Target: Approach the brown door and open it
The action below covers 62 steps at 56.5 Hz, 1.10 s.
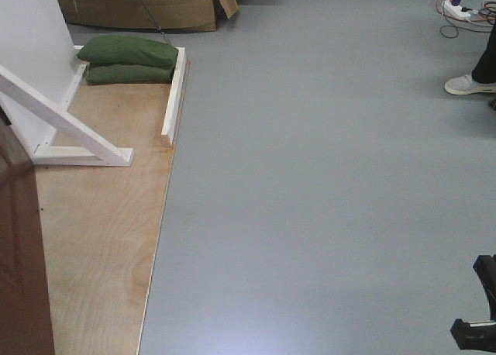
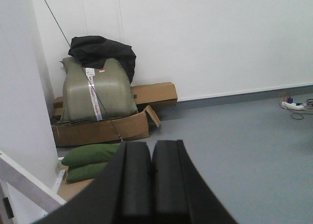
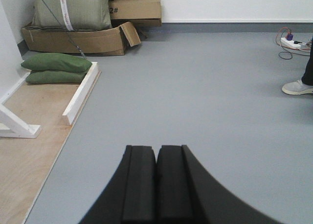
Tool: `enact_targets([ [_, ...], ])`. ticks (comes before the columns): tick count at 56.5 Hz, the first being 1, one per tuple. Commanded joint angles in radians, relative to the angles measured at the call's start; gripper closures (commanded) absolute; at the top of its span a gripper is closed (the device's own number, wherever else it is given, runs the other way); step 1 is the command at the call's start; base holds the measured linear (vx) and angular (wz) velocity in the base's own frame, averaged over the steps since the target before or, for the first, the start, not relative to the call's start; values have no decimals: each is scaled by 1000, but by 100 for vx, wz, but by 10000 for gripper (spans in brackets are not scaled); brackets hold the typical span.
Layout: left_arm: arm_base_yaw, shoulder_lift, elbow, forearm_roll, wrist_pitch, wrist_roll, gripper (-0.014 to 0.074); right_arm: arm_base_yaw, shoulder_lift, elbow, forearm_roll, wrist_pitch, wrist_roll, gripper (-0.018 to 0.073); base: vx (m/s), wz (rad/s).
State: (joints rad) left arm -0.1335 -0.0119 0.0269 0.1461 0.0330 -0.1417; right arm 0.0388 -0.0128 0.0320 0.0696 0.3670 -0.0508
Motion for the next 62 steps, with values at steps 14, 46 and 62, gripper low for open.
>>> enact_targets([
  [14, -1, -13, -19, -8, -77, -4, 561, 0, -6, 4, -3, -77, -6, 559, 24, -6],
  [46, -1, -13, -19, -8, -77, -4, 561, 0, -6, 4, -3, -77, -6, 559, 7, -1],
  [62, -1, -13, -19, -8, -77, -4, 561, 0, -6, 4, -3, -77, -6, 559, 0, 0],
])
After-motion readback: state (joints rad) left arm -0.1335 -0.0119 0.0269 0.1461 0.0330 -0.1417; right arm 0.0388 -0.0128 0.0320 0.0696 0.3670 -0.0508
